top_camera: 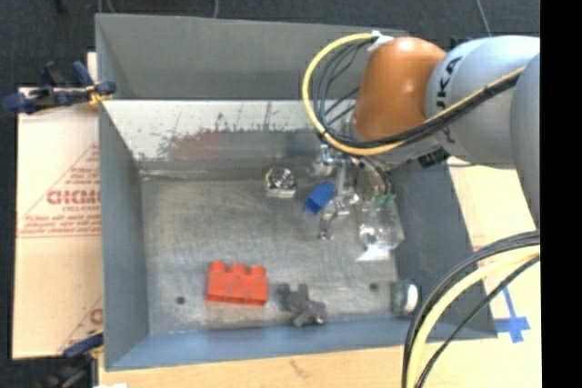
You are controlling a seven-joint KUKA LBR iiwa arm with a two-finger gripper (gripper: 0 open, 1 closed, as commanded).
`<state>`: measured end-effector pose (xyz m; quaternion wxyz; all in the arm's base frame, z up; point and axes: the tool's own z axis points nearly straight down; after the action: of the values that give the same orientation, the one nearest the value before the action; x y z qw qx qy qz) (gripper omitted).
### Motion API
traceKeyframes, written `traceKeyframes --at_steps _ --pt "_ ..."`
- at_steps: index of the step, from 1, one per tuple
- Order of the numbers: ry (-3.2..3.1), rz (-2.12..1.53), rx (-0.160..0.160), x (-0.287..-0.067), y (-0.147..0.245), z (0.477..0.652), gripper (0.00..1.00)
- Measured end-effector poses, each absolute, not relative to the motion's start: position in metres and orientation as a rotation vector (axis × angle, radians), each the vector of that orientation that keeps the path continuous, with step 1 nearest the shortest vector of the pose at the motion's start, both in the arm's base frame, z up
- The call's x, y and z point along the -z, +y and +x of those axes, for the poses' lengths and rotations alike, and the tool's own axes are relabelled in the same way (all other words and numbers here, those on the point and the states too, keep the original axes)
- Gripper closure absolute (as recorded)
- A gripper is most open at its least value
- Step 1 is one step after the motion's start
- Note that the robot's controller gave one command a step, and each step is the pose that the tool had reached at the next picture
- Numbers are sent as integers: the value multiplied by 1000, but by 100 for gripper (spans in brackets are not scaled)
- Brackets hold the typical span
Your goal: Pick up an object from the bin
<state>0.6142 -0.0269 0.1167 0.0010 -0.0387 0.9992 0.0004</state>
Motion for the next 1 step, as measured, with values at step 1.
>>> traceKeyframes --at_steps 1 --pt "3131 159 -4 -73 -45 623 0"
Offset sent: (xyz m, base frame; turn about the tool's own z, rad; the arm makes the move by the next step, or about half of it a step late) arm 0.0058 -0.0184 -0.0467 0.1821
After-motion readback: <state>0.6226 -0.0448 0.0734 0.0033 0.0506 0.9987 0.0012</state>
